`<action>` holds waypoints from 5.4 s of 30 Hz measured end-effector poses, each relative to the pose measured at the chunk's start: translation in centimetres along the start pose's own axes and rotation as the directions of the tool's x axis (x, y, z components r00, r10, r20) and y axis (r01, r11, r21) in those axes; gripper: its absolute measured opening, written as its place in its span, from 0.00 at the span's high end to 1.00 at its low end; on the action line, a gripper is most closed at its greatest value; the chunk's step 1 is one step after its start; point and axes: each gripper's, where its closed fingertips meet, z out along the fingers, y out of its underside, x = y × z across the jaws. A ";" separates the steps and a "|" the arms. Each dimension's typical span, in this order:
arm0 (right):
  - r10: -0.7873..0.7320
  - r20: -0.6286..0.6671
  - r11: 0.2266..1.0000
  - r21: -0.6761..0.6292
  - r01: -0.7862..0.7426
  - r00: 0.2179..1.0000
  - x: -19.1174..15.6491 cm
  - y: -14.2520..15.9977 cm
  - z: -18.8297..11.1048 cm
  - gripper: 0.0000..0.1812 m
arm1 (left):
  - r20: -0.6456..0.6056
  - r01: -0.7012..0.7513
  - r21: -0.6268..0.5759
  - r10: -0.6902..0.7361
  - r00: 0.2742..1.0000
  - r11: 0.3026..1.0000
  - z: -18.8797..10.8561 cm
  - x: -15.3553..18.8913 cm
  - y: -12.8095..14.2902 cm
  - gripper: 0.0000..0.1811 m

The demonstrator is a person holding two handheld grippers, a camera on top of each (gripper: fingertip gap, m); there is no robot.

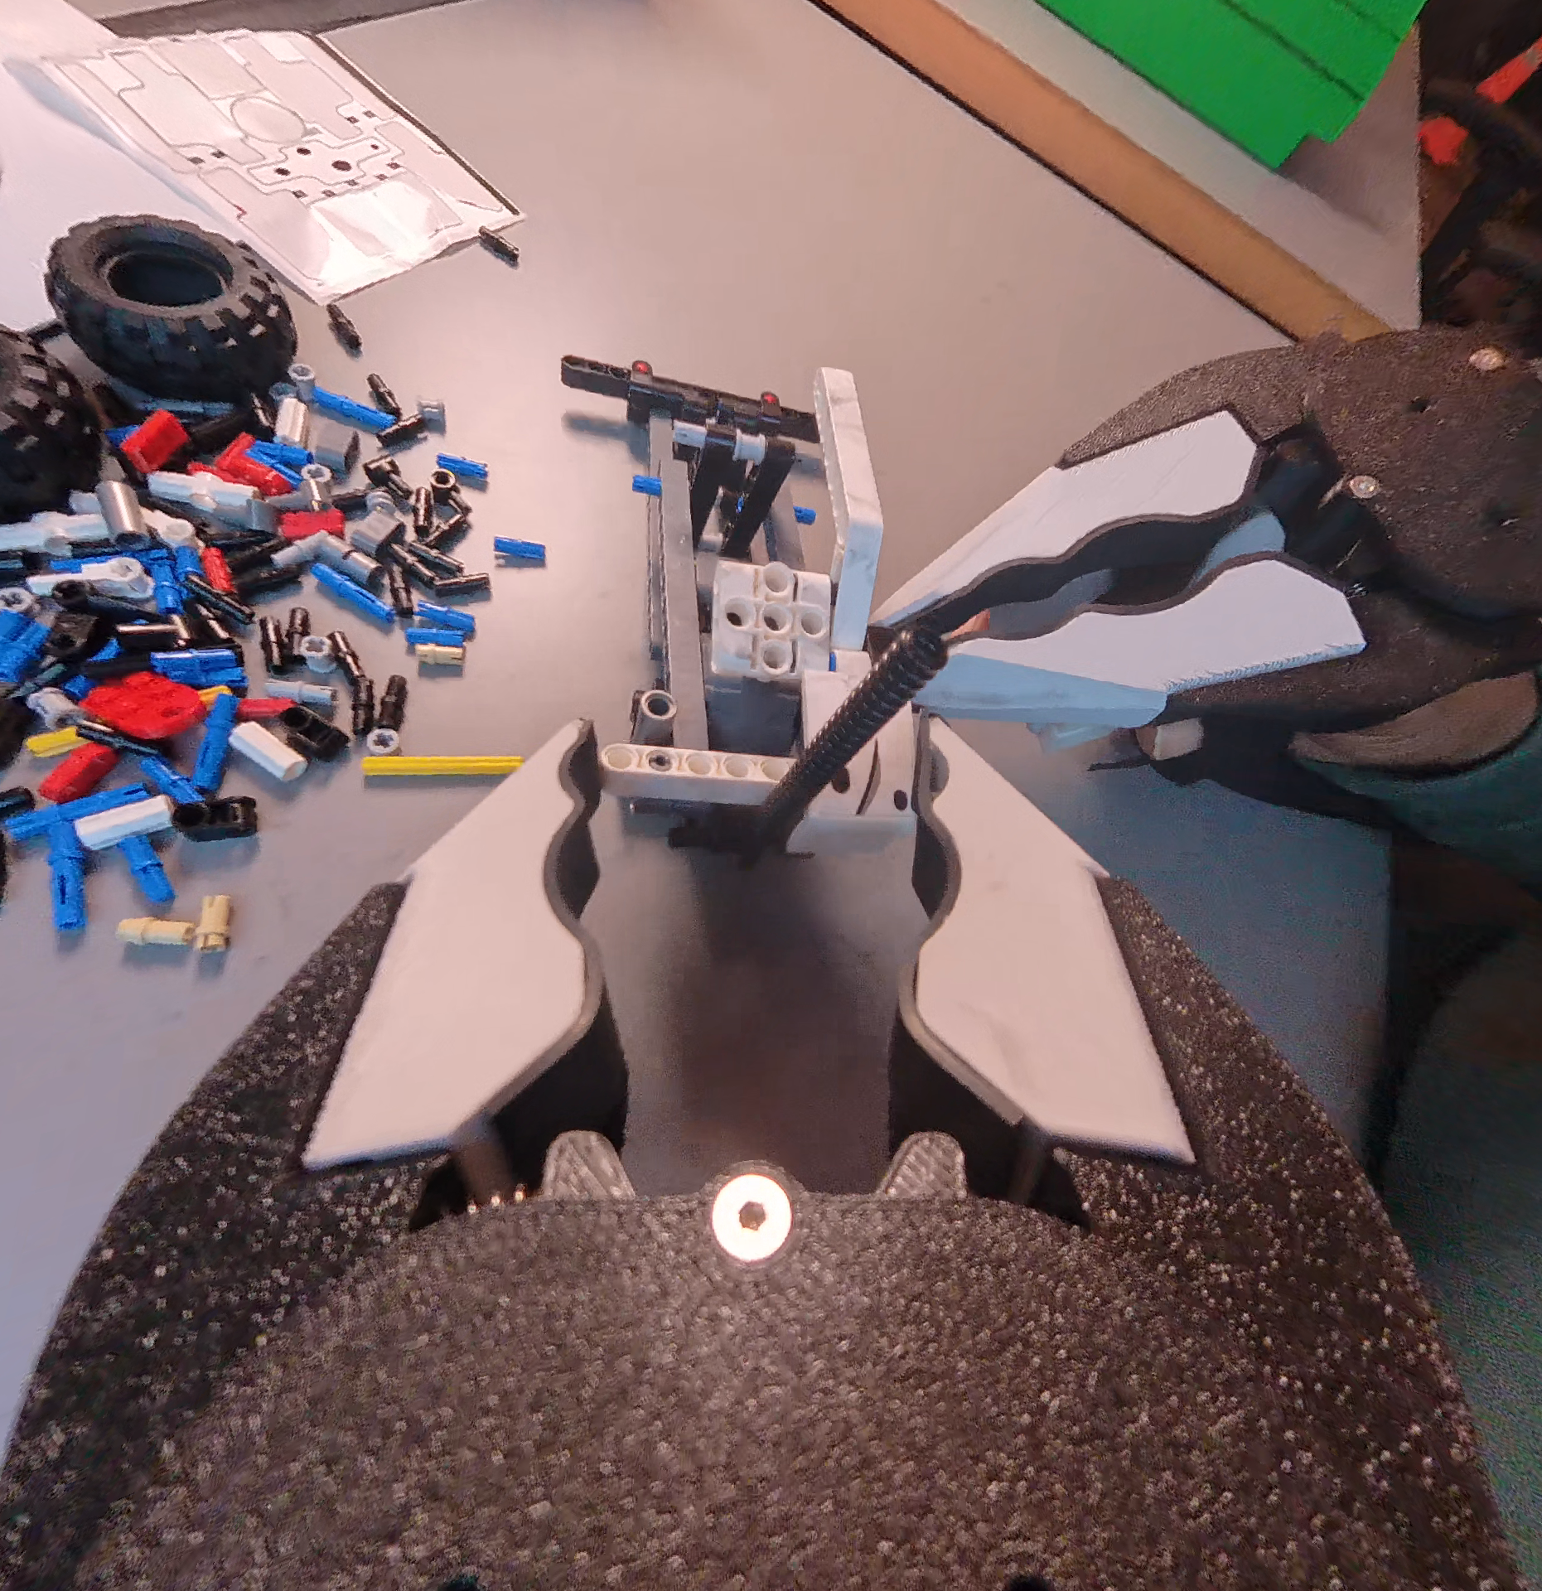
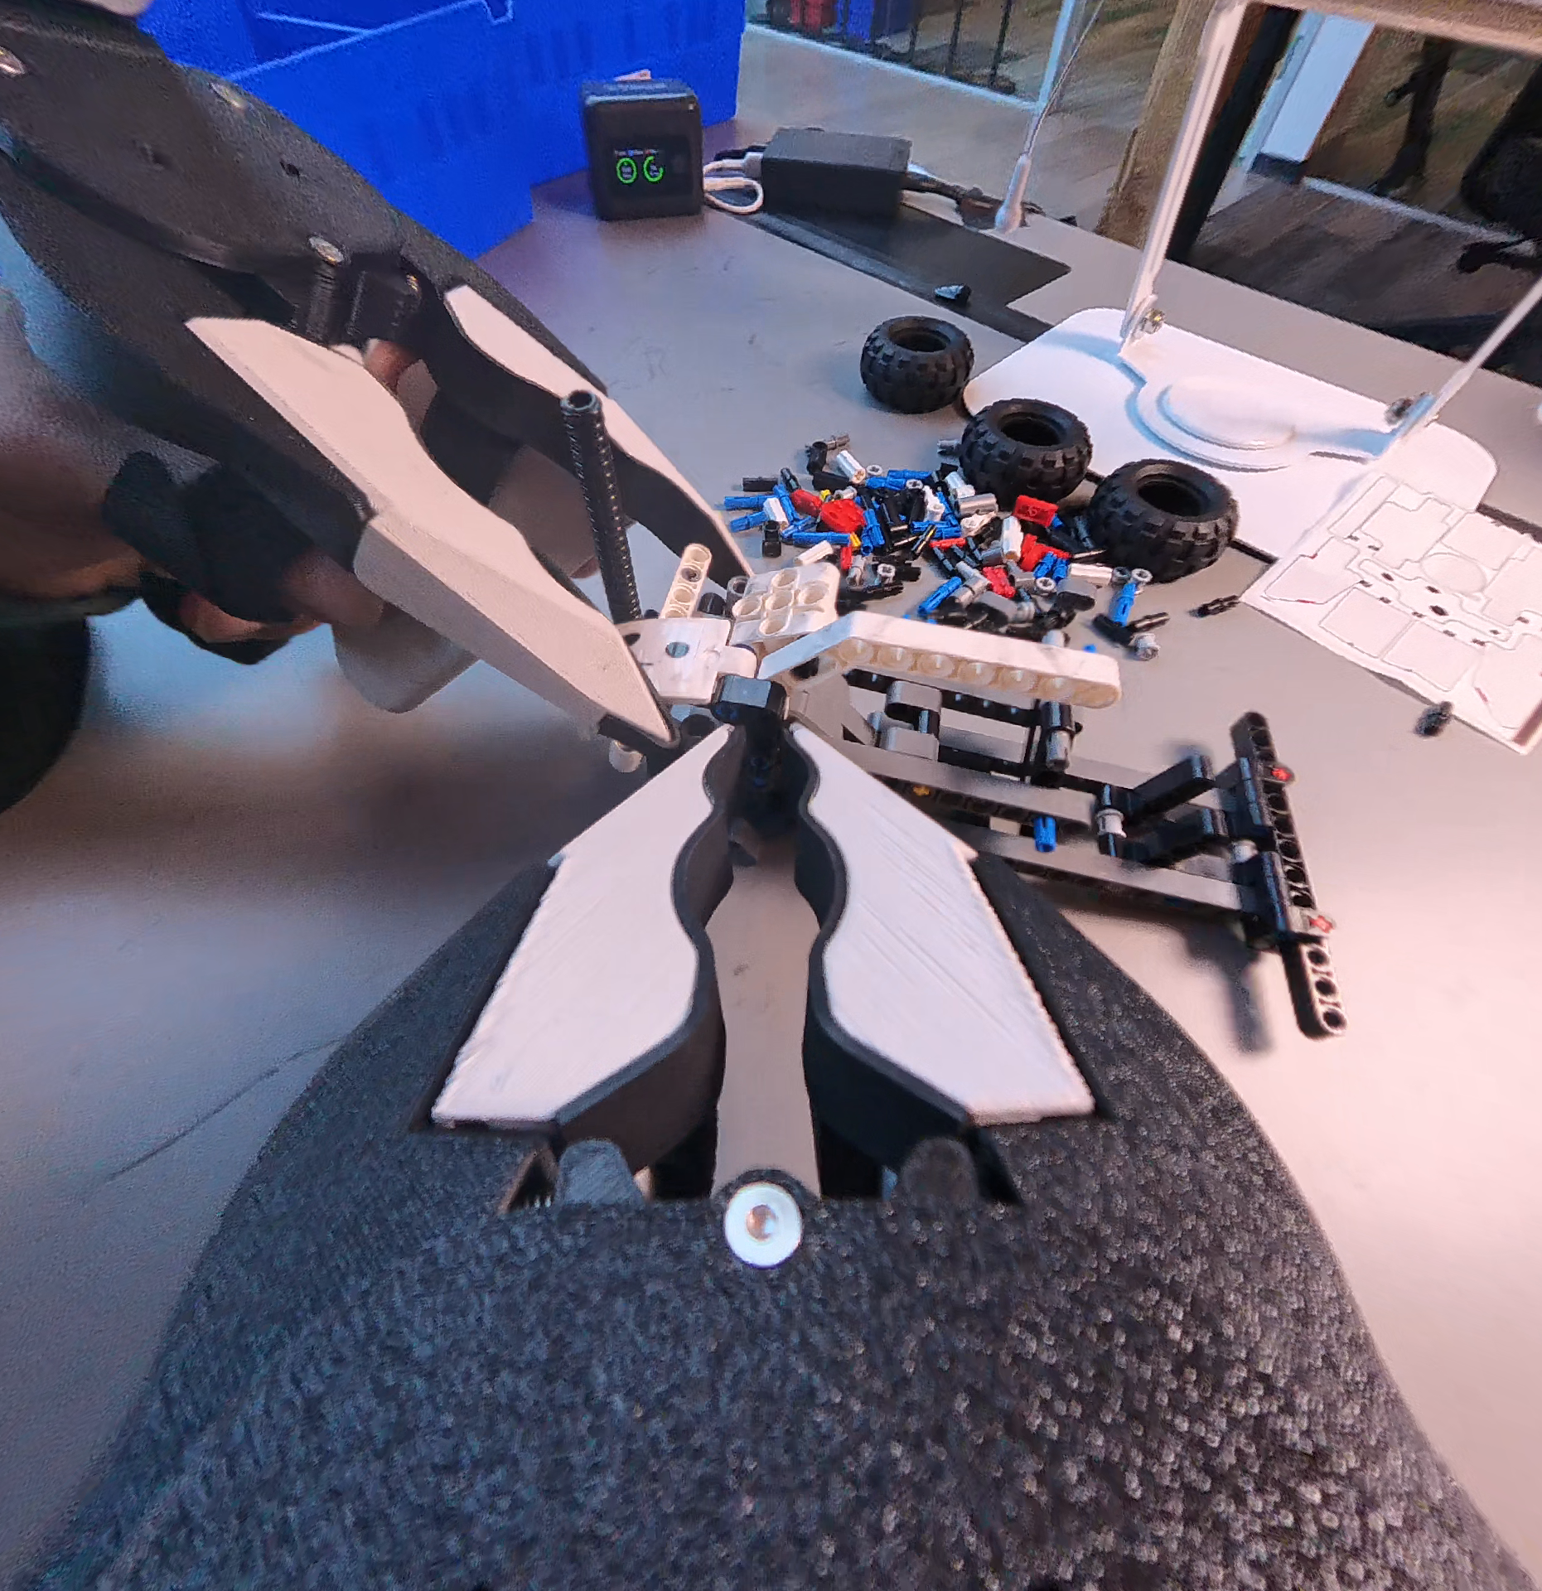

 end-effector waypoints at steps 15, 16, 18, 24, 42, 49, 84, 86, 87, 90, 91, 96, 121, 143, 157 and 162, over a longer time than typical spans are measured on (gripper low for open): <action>0.082 -0.048 0.995 0.060 -0.079 0.995 -2.8 0.3 -2.8 0.97 | 0.050 -0.096 -0.056 0.098 0.994 0.994 -1.5 -1.1 0.2 0.63; 0.096 -0.035 0.994 0.064 -0.093 0.995 -2.7 0.0 -3.1 0.97 | 0.050 -0.100 -0.057 0.102 0.993 0.993 -1.4 -1.0 0.1 0.63; 0.127 0.006 0.989 0.079 -0.127 0.992 -2.6 -0.8 -4.1 0.97 | 0.027 -0.108 -0.060 0.110 0.994 0.992 -1.3 -0.5 0.2 0.62; 0.117 0.324 0.952 0.231 -0.199 0.939 -3.8 -4.3 -7.7 0.97 | -0.206 -0.114 -0.002 0.111 0.972 0.993 -0.7 3.3 -0.3 0.53; -0.449 0.525 0.892 0.312 0.328 0.723 -5.4 -9.1 -3.9 0.97 | -0.569 0.132 0.348 0.098 0.816 0.928 -8.7 6.8 -6.8 0.96; -0.405 0.569 0.910 0.330 0.252 0.716 -4.1 -11.2 -1.5 0.90 | -0.550 0.183 0.460 0.117 0.827 0.869 -9.6 4.4 -9.1 0.96; -0.323 0.665 0.932 0.346 0.106 0.674 1.2 -11.4 -0.8 0.97 | -0.625 0.193 0.289 0.032 0.780 0.938 -6.0 1.5 -11.0 0.96; -0.317 0.685 0.932 0.352 0.083 0.656 1.1 -11.6 -1.3 0.97 | -0.618 0.162 0.283 0.051 0.784 0.945 -6.1 1.9 -11.0 0.96; -0.319 0.687 0.931 0.357 0.079 0.653 1.1 -11.7 -1.4 0.97 | -0.606 0.141 0.284 0.064 0.793 0.949 -6.1 2.0 -11.0 0.96; -0.321 0.696 0.926 0.373 0.059 0.642 0.9 -12.1 -2.0 0.98 | -0.612 0.128 0.291 0.082 0.786 0.948 -6.4 2.5 -11.1 0.95; -0.317 0.699 0.926 0.376 0.048 0.641 1.0 -12.2 -2.1 0.97 | -0.614 0.128 0.295 0.086 0.784 0.947 -6.4 2.5 -11.1 0.95; -0.281 0.745 0.898 0.426 -0.107 0.605 1.6 -13.9 -3.9 0.97 | -0.604 0.113 0.285 0.087 0.792 0.952 -6.2 2.1 -10.6 0.96; -0.277 0.669 0.957 0.258 0.133 0.690 1.9 -9.5 -0.5 0.96 | -0.570 0.078 0.089 -0.014 0.822 0.993 -4.2 -1.1 -5.2 0.95; -0.051 0.876 0.914 0.235 -0.332 0.480 0.5 -13.8 -3.0 0.97 | -0.527 0.022 0.307 0.150 0.836 0.952 -6.1 1.8 -9.1 0.83; 0.016 0.886 0.887 0.201 -0.415 0.463 0.5 -14.2 -2.0 0.97 | -0.395 0.005 0.448 0.193 0.898 0.894 -6.5 2.6 -11.7 0.97; -0.058 0.828 0.899 0.287 -0.332 0.558 0.9 -13.8 -1.5 0.97 | -0.357 -0.011 0.435 0.184 0.916 0.900 -6.0 1.9 -11.5 0.98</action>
